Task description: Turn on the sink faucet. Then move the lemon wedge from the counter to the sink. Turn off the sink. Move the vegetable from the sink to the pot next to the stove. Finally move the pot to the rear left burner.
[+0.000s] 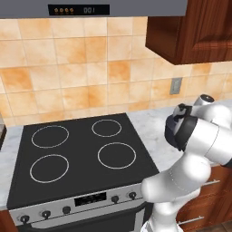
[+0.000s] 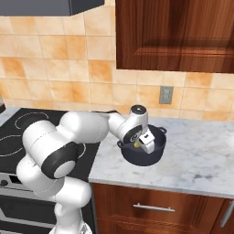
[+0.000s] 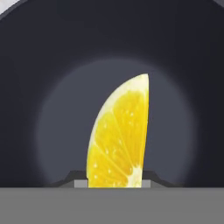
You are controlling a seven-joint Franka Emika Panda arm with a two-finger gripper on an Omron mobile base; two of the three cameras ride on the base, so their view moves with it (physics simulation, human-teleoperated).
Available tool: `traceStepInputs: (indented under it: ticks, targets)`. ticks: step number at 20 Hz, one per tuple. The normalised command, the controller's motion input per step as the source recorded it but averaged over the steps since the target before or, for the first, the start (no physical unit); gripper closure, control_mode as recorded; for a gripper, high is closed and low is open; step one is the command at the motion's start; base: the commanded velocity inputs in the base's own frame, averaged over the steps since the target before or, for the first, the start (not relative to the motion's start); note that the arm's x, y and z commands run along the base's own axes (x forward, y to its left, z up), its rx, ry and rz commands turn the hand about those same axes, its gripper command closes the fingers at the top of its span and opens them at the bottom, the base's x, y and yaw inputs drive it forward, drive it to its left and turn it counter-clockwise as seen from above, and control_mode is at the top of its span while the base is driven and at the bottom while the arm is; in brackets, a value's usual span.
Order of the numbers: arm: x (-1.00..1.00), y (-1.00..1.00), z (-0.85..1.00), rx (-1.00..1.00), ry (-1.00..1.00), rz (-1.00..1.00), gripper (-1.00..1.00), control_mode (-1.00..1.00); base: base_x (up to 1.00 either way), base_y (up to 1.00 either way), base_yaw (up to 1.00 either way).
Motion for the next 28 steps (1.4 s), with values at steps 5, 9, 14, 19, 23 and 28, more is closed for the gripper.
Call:
traceStepInputs:
  ticks: [5, 9, 14, 19, 23, 28]
  targets:
    - [0.06, 0.0, -0.14, 0.0, 0.05, 0.03, 1.0, -1.0, 0.0, 0.0, 0.0]
    - [0.07, 0.0, -0.19, 0.0, 0.1, 0.03, 1.0, -1.0, 0.0, 0.0, 0.0]
    - [0.09, 0.0, -0.24, 0.0, 0.09, 0.04, 1.0, -1.0, 0.0, 0.0, 0.0]
    - [0.11, 0.03, -0.02, 0.0, 0.01, 0.06, 1.0, -1.0, 0.0, 0.0, 0.0]
    - [0.18, 0.12, 0.0, 0.0, 0.01, 0.08, 1.0, -1.0, 0.0, 0.0, 0.0]
    - [0.23, 0.13, -0.06, 0.0, 0.03, 0.09, 1.0, -1.0, 0.0, 0.0, 0.0]
